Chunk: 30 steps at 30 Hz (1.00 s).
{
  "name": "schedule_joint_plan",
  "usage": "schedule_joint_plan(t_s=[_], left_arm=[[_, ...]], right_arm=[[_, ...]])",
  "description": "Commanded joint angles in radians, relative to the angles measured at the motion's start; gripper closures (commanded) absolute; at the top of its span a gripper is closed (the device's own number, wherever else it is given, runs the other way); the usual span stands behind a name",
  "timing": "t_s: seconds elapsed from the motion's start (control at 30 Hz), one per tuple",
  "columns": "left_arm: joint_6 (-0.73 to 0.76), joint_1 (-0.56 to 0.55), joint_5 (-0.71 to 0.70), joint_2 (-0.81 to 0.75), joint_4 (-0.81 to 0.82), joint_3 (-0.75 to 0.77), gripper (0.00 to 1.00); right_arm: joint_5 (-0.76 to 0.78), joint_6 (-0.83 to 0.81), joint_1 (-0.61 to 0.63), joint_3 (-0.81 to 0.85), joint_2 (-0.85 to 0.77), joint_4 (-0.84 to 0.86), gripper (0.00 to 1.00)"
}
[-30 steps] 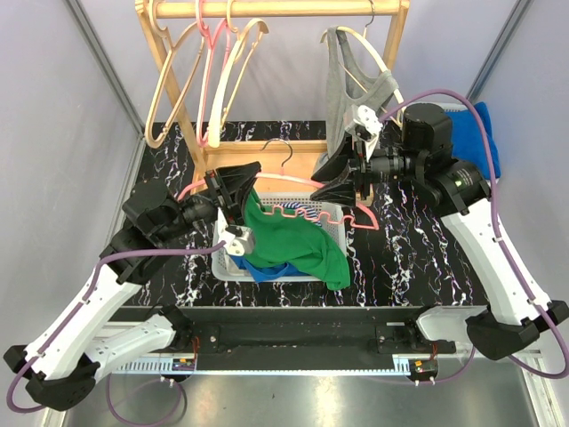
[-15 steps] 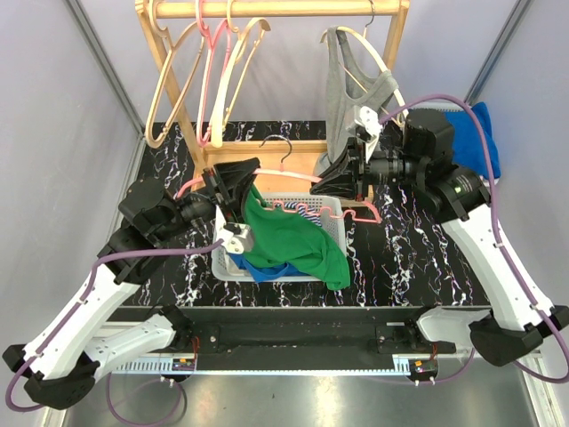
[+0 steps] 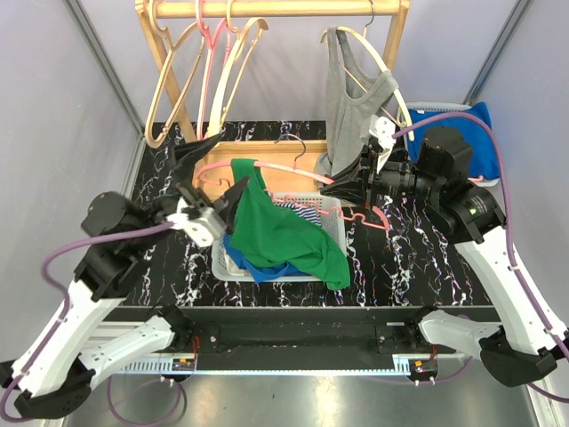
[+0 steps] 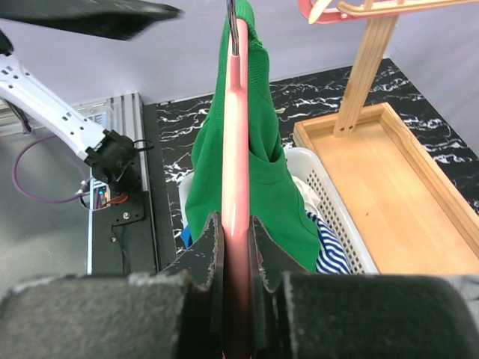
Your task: Remove the tank top from the hanger
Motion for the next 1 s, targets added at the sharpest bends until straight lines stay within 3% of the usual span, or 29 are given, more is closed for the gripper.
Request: schedule_joint_plan(t_s=[0.0,0.17,0.47,0.77,0.97], left_arm=[[-0.31,-0.003,-0.066,-0.098,-0.096,-0.04,0.1],[-0.455,-0.003,-0.046,-0.189,-0.166,-0.147,0.25],[-0.66,-0.003,0.018,-0.149,-0.186,-0.172,0.27],[-0.664,-0.003,-0.02,-0.078,-0.089,-0.149,0.31],[-0.61,-0.003,-0.071,-0.063,-0.068,-0.138,0.41]], right_arm=[[0.046,-0.022,0.001,0.032,-0.031,0.012,1.0],[0.06,-0.045,0.0,0.067,-0.03,-0.048,1.0],[0.044,-0.029,0.001,0.07,-0.036,-0.054,1.0],[0.027,-0.022,0.001,0.072,-0.039,-0.055,1.0],[0.03,-0.026,0.001,0.053,-0.057,-0.061,1.0]])
